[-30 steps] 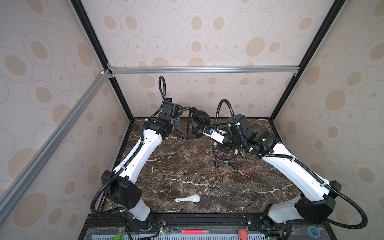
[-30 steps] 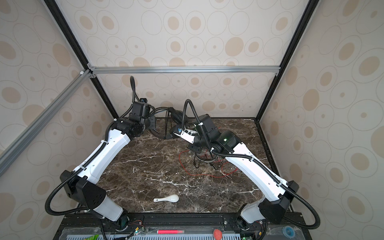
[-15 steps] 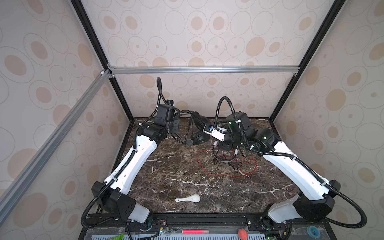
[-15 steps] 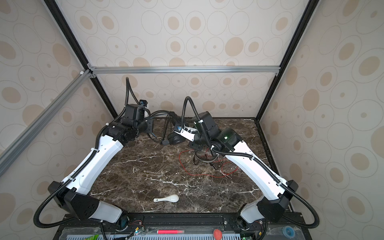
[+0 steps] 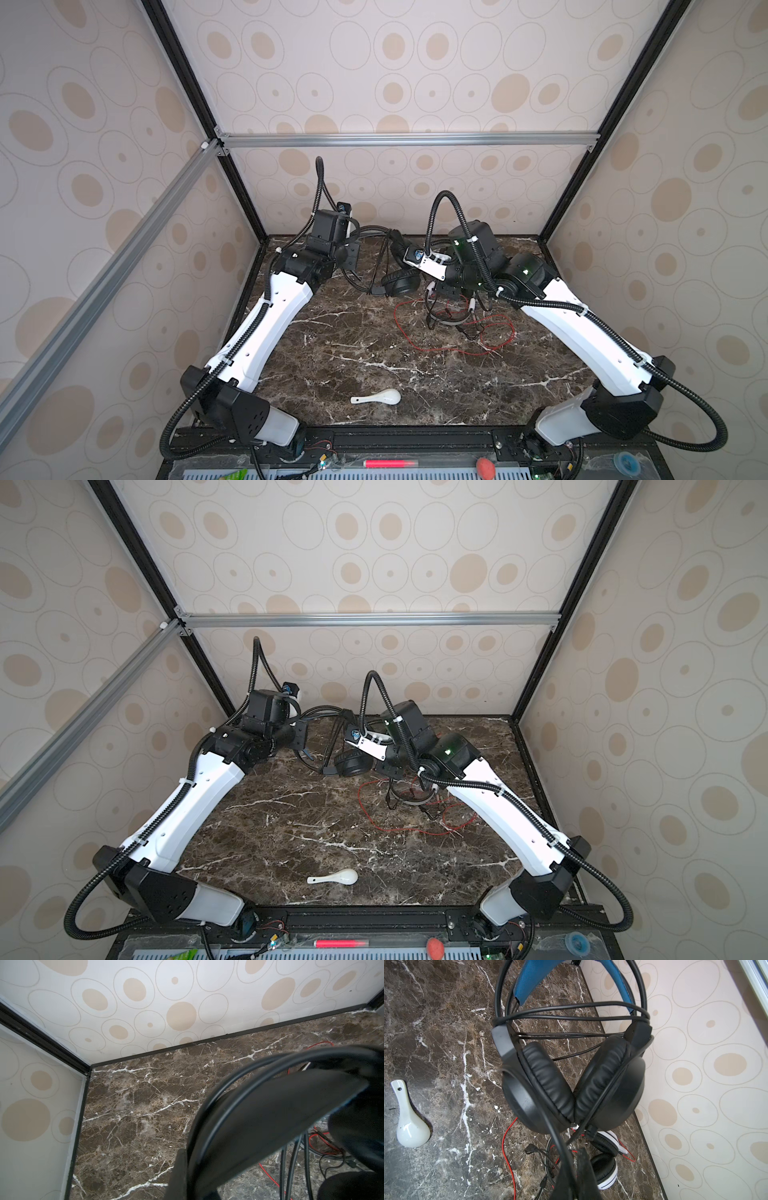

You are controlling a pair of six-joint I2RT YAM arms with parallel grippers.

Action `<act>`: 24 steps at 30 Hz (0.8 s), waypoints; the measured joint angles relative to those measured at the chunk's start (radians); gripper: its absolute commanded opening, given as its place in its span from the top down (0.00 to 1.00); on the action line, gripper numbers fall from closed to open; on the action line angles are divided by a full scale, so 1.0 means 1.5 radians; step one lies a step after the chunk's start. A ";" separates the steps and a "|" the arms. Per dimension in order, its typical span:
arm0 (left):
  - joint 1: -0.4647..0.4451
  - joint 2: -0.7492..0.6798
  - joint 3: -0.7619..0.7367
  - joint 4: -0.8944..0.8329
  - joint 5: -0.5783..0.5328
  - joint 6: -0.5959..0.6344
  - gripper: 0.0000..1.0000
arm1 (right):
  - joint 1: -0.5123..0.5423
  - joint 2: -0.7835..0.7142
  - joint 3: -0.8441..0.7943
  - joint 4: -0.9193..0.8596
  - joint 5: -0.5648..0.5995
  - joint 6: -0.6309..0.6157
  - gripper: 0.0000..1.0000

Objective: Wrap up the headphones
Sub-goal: 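Bring the right gripper with the cable up beside the hanging headset's earcups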

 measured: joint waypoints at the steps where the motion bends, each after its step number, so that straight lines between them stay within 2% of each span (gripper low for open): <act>1: 0.001 0.000 0.000 0.000 0.004 -0.015 1.00 | 0.000 0.000 0.000 0.003 -0.001 0.002 1.00; 7: 0.025 0.004 0.019 0.004 0.045 -0.125 1.00 | 0.016 -0.012 -0.021 0.022 0.004 0.011 1.00; 12: 0.046 0.030 0.101 0.007 0.058 -0.196 1.00 | 0.037 -0.034 -0.059 0.030 0.013 0.023 1.00; 16: 0.054 0.042 0.150 0.011 0.053 -0.228 1.00 | 0.056 -0.053 -0.087 0.042 0.018 0.044 1.00; 24: 0.057 0.066 0.175 0.013 0.030 -0.259 1.00 | 0.115 -0.070 -0.128 0.059 0.021 0.093 1.00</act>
